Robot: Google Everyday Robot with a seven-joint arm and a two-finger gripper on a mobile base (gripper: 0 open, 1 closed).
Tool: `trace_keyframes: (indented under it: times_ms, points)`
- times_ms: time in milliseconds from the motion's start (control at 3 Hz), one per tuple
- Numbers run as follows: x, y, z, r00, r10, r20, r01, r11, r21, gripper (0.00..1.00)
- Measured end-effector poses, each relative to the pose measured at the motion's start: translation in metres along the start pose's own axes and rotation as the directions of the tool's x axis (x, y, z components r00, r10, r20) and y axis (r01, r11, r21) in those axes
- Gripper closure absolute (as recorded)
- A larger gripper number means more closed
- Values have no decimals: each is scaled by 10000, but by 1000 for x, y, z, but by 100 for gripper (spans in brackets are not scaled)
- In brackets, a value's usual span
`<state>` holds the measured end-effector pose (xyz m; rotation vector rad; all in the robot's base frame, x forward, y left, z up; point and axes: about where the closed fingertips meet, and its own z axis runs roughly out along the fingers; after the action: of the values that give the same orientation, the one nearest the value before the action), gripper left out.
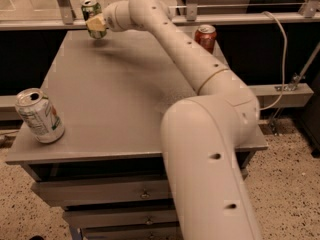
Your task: Move green can near 7up can
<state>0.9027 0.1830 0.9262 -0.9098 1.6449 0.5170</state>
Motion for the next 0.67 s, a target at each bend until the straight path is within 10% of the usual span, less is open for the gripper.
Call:
trace_keyframes:
  times_ms: [667]
  points:
    - [32, 12, -117, 10000, 15, -1, -15, 9956, -937, 100]
